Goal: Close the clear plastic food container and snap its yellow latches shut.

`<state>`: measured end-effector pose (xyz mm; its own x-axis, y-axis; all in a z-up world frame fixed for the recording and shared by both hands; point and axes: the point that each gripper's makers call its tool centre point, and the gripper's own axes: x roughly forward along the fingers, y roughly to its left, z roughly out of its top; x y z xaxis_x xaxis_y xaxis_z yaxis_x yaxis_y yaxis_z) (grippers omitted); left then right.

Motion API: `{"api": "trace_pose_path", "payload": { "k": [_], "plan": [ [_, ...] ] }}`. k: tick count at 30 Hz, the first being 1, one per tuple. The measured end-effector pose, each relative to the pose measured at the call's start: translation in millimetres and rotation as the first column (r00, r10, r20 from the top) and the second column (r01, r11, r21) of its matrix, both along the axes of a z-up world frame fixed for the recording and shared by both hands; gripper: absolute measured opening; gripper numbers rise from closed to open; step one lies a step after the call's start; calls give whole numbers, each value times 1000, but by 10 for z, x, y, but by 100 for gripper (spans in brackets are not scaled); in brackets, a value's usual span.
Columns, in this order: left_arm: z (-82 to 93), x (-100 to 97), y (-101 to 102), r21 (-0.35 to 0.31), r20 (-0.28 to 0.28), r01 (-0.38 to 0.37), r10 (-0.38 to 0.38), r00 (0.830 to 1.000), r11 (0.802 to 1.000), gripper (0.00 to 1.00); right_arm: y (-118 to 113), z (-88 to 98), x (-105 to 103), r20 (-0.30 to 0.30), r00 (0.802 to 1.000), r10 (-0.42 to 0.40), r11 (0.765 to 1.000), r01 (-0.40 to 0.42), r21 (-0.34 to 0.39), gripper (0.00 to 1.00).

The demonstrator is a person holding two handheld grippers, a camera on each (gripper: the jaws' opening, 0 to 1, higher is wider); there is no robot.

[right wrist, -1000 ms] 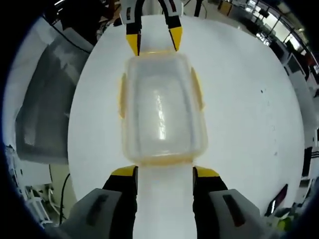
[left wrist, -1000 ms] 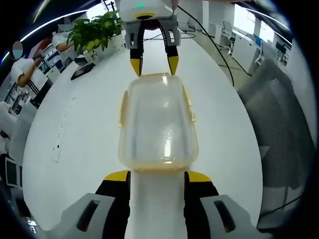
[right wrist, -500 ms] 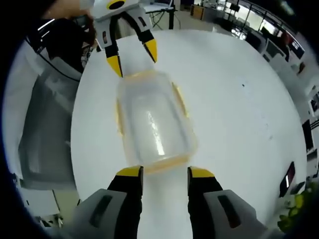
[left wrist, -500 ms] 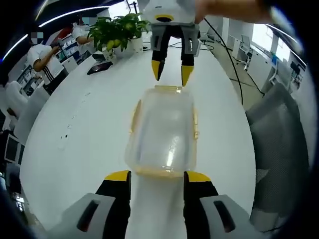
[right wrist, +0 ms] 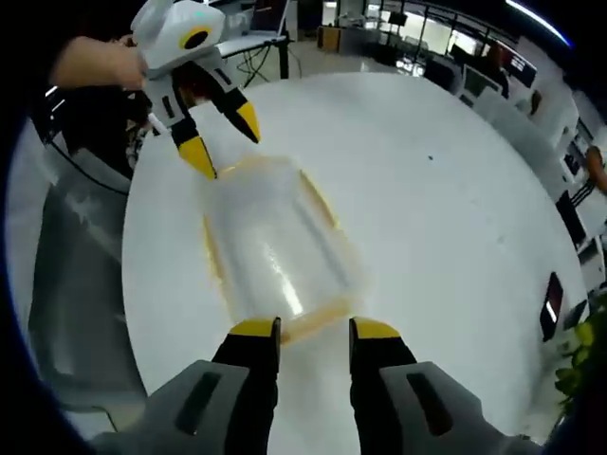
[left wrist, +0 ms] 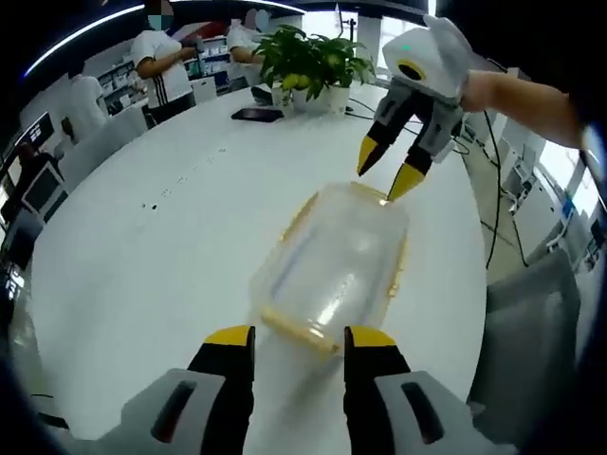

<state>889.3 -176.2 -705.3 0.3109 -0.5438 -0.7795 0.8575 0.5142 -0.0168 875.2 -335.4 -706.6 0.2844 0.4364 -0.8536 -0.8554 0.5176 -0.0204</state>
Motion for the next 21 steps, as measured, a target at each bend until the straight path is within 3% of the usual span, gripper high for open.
{"api": "trace_pose_path", "payload": {
  "k": [5, 9, 15, 17, 21],
  "plan": [
    [6, -13, -35, -54, -32, -80, 79, 996, 995, 28, 63, 39, 61, 31, 994, -105, 990, 101, 102, 24],
    [-2, -10, -44, -91, -66, -158, 153, 986, 983, 27, 59, 51, 96, 6, 976, -216, 959, 211, 187, 23],
    [-30, -45, -53, -112, -93, -220, 210, 973, 969, 26, -8, -38, 75, -2, 963, -269, 943, 263, 203, 22],
    [-33, -52, -60, -127, -102, -251, 239, 966, 960, 25, 37, -21, 70, -21, 951, -307, 917, 302, 261, 21],
    [-34, -53, -61, -141, -105, -279, 266, 958, 950, 24, 10, -42, 51, -66, 930, -362, 883, 365, 296, 20]
  ]
}}
